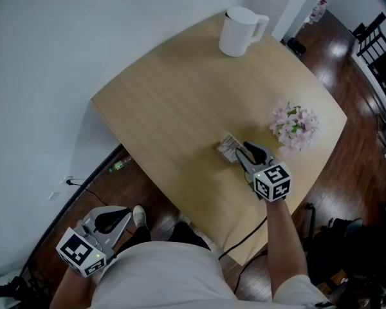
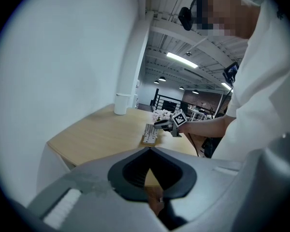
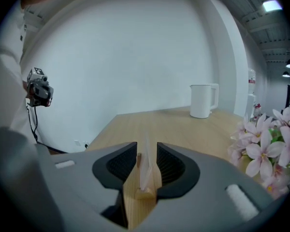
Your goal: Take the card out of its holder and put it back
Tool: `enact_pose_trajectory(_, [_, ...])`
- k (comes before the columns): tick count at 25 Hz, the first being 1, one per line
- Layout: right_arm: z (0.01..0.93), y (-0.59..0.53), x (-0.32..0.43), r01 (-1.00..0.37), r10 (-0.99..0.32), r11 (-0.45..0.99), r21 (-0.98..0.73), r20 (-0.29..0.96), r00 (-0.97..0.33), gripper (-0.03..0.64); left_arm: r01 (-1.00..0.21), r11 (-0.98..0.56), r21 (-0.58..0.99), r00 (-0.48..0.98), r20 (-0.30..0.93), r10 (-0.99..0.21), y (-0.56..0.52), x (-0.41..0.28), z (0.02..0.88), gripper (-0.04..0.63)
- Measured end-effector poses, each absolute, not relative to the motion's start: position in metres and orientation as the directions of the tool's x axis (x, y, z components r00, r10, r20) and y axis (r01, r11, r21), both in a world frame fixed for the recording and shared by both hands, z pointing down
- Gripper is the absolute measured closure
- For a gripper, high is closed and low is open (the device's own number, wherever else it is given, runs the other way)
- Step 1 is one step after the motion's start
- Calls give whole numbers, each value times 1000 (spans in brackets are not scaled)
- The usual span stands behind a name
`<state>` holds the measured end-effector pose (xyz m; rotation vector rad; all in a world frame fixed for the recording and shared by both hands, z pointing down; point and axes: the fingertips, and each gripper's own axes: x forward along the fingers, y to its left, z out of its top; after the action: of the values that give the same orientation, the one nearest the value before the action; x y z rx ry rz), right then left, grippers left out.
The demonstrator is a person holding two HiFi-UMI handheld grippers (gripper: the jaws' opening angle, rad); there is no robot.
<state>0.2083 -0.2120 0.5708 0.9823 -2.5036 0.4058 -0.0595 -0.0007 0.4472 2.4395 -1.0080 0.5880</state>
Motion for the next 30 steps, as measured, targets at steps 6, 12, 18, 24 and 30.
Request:
enact_pose_trajectory(6, [548, -183, 221, -797, -696, 601, -49, 458, -553, 463, -713, -657, 246, 660, 554, -508, 14, -65, 454, 589])
enact_pose_trajectory(12, [540, -103, 212, -853, -726, 519, -58, 496, -476, 456, -618, -743, 256, 732, 532, -425, 29, -66, 455, 589])
enact_pose_trajectory(18, [517, 3, 151, -880, -750, 471, -61, 498, -436, 456, -487, -839, 241, 814, 473, -337, 61, -100, 451, 589])
enact_pose_trajectory(24, [474, 132, 53, -913, -785, 401, -77, 485, -386, 457, -404, -883, 240, 861, 426, -278, 117, -183, 439, 590])
enact_pose_trajectory(30, [433, 231, -11, -957, -848, 282, -61, 450, -279, 457, -339, -910, 237, 893, 385, -233, 157, -249, 436, 590])
